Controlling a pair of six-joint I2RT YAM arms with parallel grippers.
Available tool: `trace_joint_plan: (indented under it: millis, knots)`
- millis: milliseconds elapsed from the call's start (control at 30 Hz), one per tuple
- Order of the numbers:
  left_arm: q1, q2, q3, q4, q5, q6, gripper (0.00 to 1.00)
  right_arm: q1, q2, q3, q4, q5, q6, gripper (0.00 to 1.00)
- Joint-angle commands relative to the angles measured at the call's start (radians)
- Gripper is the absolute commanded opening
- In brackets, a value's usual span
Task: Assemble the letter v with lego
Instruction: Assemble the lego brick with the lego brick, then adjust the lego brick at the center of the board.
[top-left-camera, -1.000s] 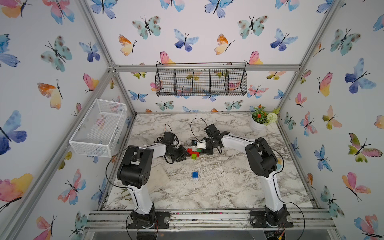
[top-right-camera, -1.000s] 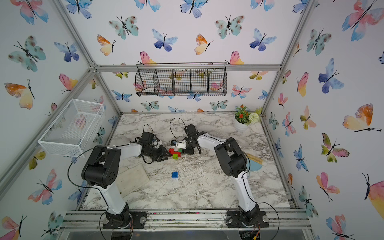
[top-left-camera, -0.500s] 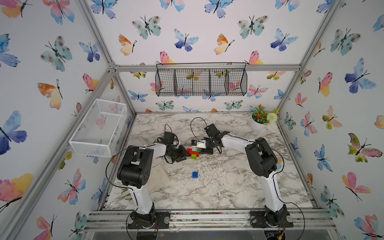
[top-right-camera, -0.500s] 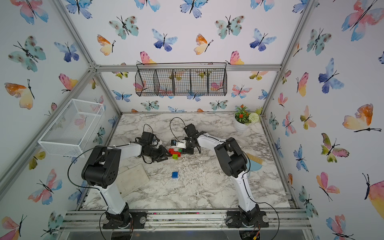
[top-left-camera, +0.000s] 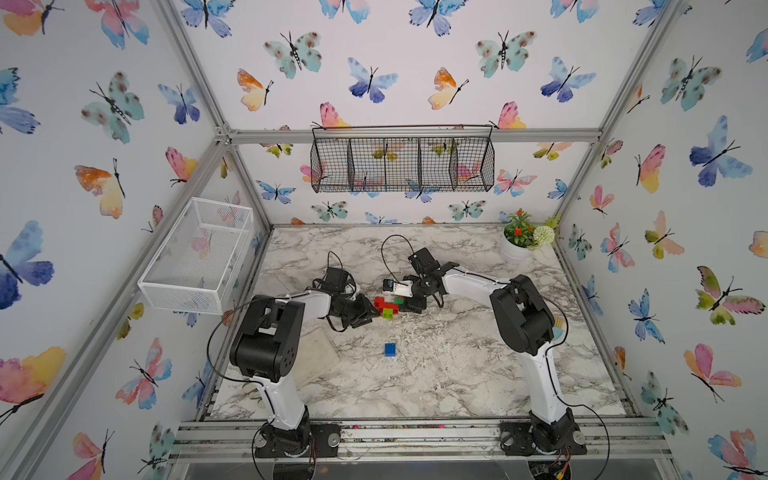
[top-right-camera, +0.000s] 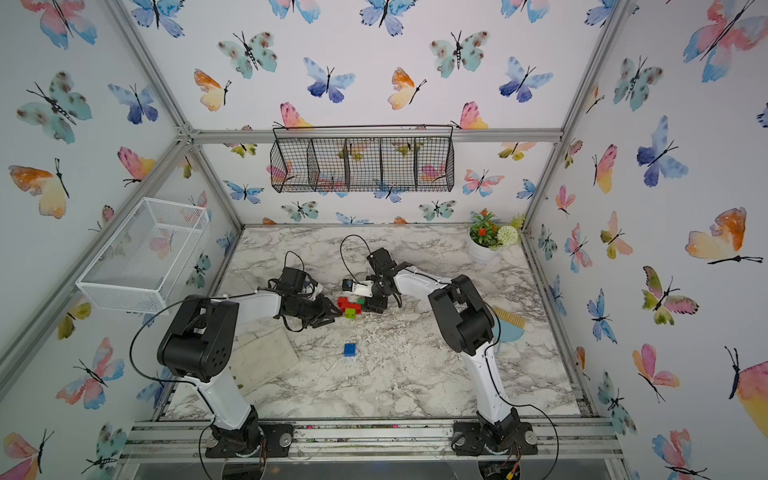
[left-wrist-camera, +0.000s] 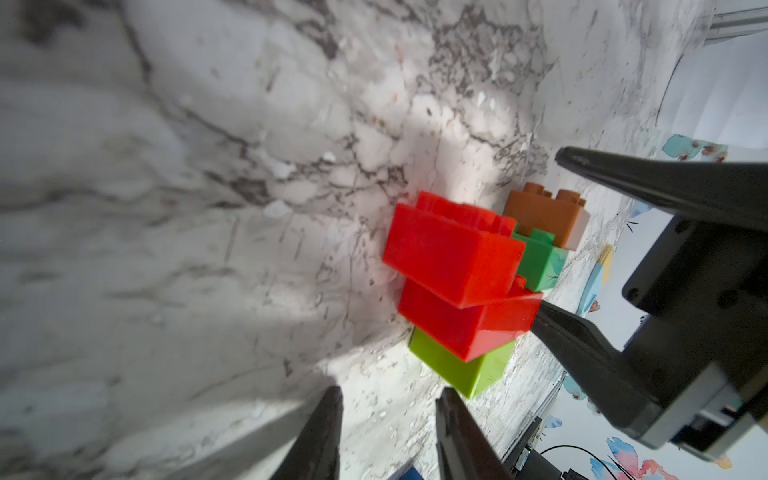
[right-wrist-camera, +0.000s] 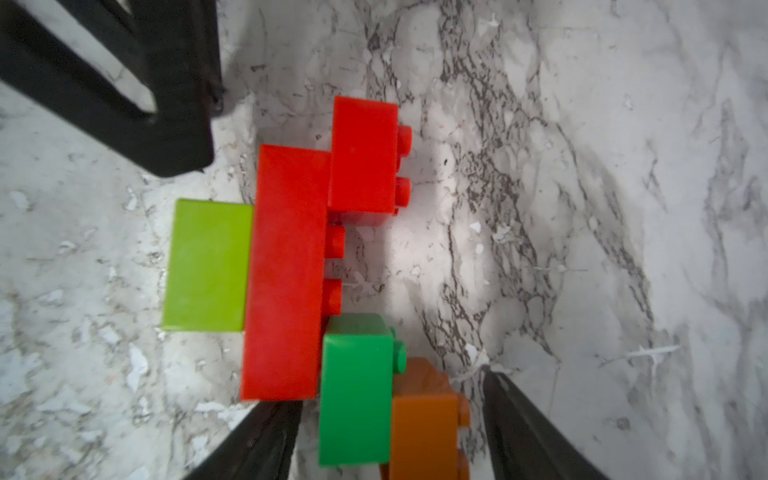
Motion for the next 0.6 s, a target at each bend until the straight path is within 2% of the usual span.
trace_joint_plan:
  millis: [0, 67, 167, 200, 267, 333, 367, 467, 567]
  knots:
    - [-0.005, -0.014, -0.052, -0.055, -0.038, -0.011, 0.41, 0.004, -0.066, -0.058, -0.021, 0.025, 0.049, 0.83]
    - [-0.006, -0.029, -0.065, -0.054, -0.035, -0.013, 0.41, -0.003, -0.119, -0.097, 0.022, 0.026, 0.093, 0.98]
    - [-0.006, -0.062, -0.08, -0.054, -0.035, -0.01, 0.41, -0.01, -0.215, -0.178, 0.135, 0.082, 0.216, 0.98]
    - [-0.006, -0.073, -0.081, -0.054, -0.037, -0.009, 0.42, -0.009, -0.249, -0.211, 0.21, 0.14, 0.291, 0.99]
    - [-0.005, -0.092, -0.074, -0.054, -0.045, 0.0, 0.45, -0.009, -0.313, -0.281, 0.382, 0.379, 0.561, 0.98]
    - [-0.006, -0.099, -0.052, -0.058, -0.056, 0.009, 0.48, -0.01, -0.329, -0.258, 0.327, 0.519, 0.707, 0.98]
    - [-0.006, -0.099, -0.038, -0.062, -0.06, 0.013, 0.5, -0.01, -0.325, -0.235, 0.286, 0.552, 0.755, 0.98]
    - [-0.006, -0.084, 0.031, -0.082, -0.088, 0.024, 0.58, -0.017, -0.306, -0.158, 0.092, 0.506, 0.866, 0.98]
    - [-0.005, -0.051, 0.103, -0.086, -0.099, 0.022, 0.65, -0.016, -0.368, -0.253, 0.133, 0.397, 0.991, 0.98]
